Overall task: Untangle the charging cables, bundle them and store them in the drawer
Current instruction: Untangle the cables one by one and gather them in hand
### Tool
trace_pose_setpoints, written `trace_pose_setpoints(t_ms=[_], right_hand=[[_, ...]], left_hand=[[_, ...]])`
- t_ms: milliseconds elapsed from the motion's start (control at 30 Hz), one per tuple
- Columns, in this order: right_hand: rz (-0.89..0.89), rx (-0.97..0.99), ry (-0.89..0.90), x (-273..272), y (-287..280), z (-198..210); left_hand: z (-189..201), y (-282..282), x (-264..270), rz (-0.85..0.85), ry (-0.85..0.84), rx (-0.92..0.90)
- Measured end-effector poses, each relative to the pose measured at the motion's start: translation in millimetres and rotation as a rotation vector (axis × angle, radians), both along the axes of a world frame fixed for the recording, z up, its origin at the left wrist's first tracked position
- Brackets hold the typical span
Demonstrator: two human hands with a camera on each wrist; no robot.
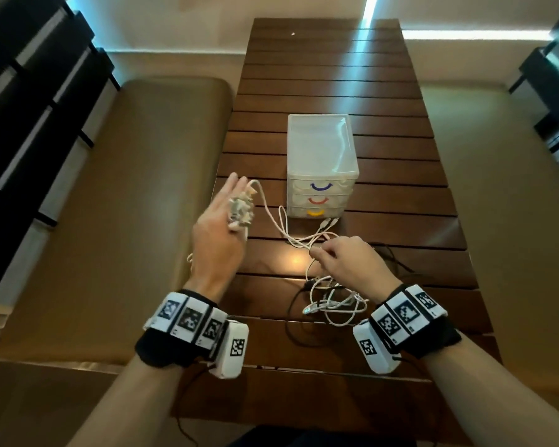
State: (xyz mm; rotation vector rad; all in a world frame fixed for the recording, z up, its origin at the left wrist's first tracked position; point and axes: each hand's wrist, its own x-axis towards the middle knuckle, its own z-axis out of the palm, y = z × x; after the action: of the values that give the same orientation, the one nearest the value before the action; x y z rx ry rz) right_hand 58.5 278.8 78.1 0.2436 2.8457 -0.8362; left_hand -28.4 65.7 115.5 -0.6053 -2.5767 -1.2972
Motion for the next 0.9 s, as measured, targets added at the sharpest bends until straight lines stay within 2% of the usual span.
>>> trace_pose_setpoints(t_ms=[67,133,233,300,433,500,667,833,900], right_hand=[[0.002,0.046,-0.046,-9,-8,6],[-0.013,0.073,-0.019,-17,-15,14],[-0.019,-0.012,0.165,-23,-22,32],[-0.01,-0.077,0.251,-24,-24,44],[-0.015,-0.185,0.267,-22,-25,46],[-0.015,-0.215,0.257,-22,-23,42],[0.022,-0.309,0.236,-20,-22,44],[0.021,-0.311,0.195,-19,-28,37],[0.022,-0.306,0.146,-14,-23,29]], left_hand=[[2,12,11,-0.089,0.078,0.034],[1,20,18,-0.19,0.084,0.026],[-2,25,20,-0.34,-0.116,-0.084],[-3,26,18,-0.332,-0.22,-0.123],[3,17,4,-0.334,-0.278,-0.184],[15,9,-9,-0.282,-0.273,-0.193],[48,-17,-36,-0.07,-0.231,-0.026],[50,-42,-42,0.153,-0.193,0.173],[54,-59,-47,0.286,-0.197,0.318]])
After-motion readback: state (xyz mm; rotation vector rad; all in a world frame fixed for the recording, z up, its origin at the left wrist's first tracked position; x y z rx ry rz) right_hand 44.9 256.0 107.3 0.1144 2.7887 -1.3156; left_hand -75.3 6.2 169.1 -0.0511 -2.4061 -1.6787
